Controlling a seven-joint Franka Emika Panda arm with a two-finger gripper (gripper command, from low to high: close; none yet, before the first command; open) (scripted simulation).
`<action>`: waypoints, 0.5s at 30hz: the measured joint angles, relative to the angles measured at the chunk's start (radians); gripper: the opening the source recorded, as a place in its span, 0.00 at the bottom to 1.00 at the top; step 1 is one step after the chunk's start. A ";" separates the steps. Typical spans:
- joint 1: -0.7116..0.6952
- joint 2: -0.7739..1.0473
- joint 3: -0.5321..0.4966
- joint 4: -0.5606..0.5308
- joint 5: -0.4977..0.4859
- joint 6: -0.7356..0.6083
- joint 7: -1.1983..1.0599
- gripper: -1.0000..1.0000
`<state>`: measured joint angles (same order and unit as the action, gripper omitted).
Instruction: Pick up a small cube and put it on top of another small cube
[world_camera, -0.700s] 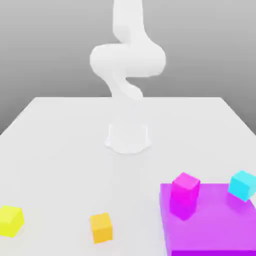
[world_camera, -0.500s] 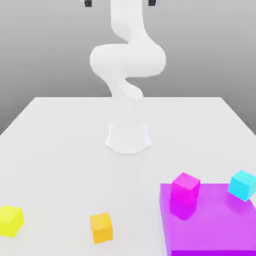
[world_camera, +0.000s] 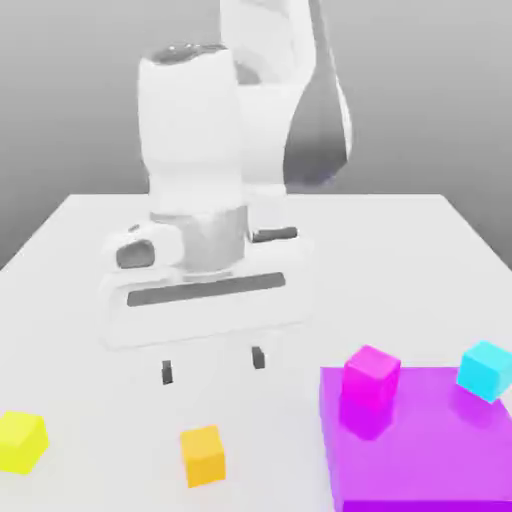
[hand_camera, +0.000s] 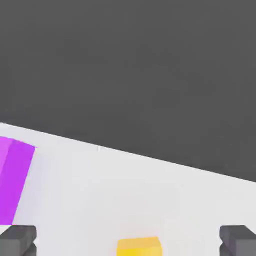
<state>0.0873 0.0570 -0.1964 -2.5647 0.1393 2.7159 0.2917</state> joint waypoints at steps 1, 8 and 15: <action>-0.004 0.035 -0.002 -0.011 -0.006 0.018 -0.013 0.50; -0.066 0.286 0.061 -0.006 0.047 0.193 -0.099 0.50; -0.091 0.331 0.089 0.003 0.065 0.228 -0.113 0.00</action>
<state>-0.0035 0.3883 -0.1073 -2.5619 0.2040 2.9436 0.1790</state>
